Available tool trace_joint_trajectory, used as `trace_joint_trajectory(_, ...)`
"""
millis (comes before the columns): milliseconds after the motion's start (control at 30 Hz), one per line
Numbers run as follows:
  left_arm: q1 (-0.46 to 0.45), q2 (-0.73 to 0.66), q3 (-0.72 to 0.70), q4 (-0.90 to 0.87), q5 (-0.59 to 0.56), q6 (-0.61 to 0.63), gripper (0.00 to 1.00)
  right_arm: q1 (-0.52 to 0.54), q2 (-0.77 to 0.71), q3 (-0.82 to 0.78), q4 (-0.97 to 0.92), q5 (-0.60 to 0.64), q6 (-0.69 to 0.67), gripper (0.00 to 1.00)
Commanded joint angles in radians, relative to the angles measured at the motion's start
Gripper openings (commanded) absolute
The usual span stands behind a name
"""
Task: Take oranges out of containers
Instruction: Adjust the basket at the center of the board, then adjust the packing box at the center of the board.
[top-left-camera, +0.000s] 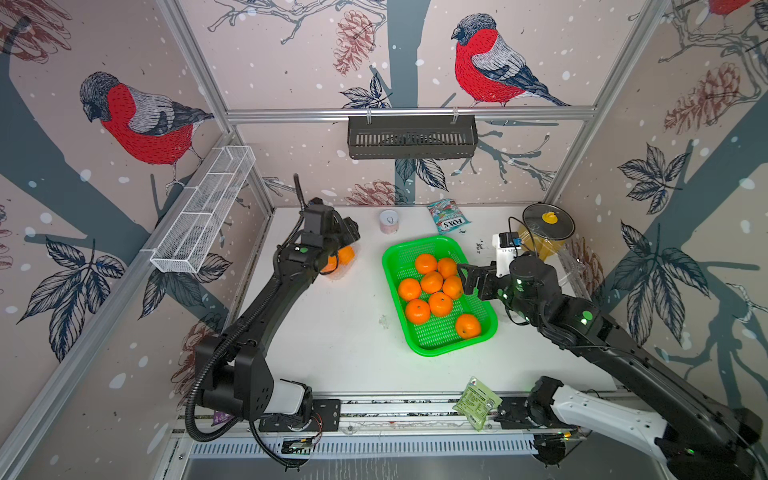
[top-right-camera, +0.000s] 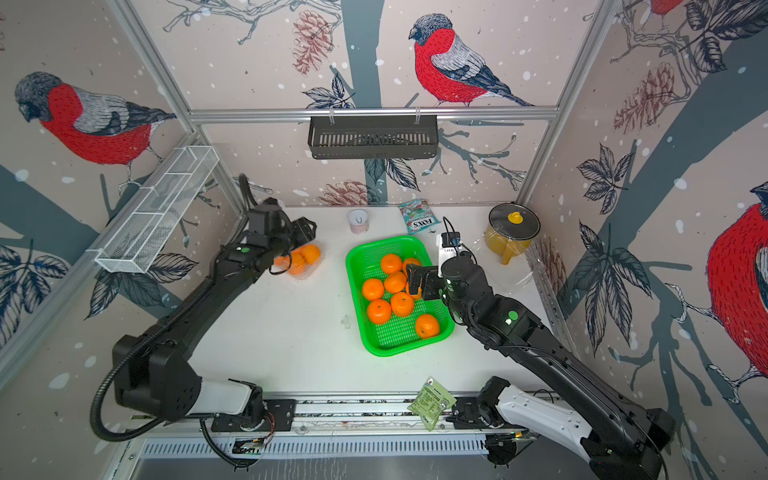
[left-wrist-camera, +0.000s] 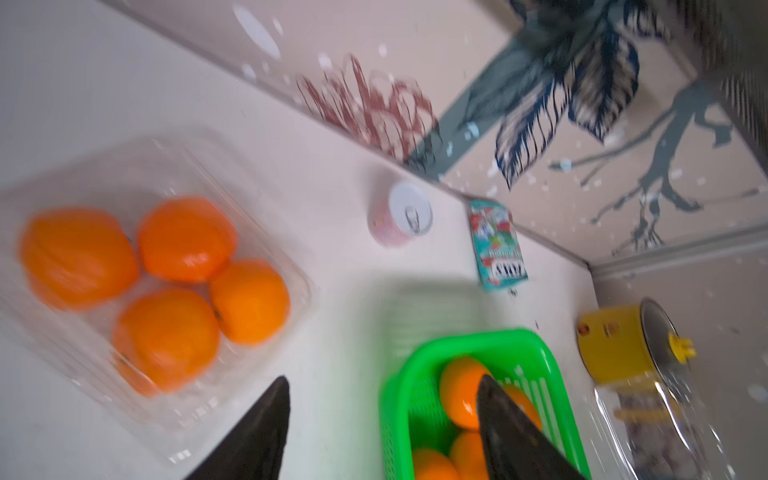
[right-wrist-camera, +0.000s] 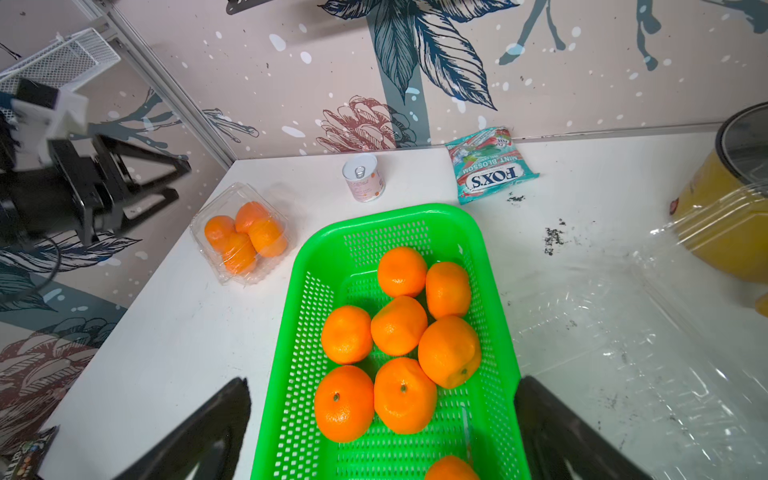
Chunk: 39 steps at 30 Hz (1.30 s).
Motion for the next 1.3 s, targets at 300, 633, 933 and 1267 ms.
trace_joint_trajectory(300,0.325,0.541,0.537,-0.234,-0.113,0.022,0.76,-0.061,0.054,-0.108,0.174,-0.161,-0.103,1.00)
trace_joint_trajectory(633,0.459,0.874,0.688,-0.217,0.239,0.005,0.38,-0.066,0.013,-0.134,0.126,-0.160,-0.113,0.99)
trace_joint_trajectory(933,0.461,0.832,0.557,-0.205,0.418,-0.019,0.25,-0.070,-0.010,-0.137,0.107,-0.159,-0.108,0.99)
trace_joint_trajectory(1267,0.441,0.400,-0.106,0.113,0.466,-0.087,0.24,-0.068,-0.009,-0.094,0.071,-0.193,-0.142,1.00)
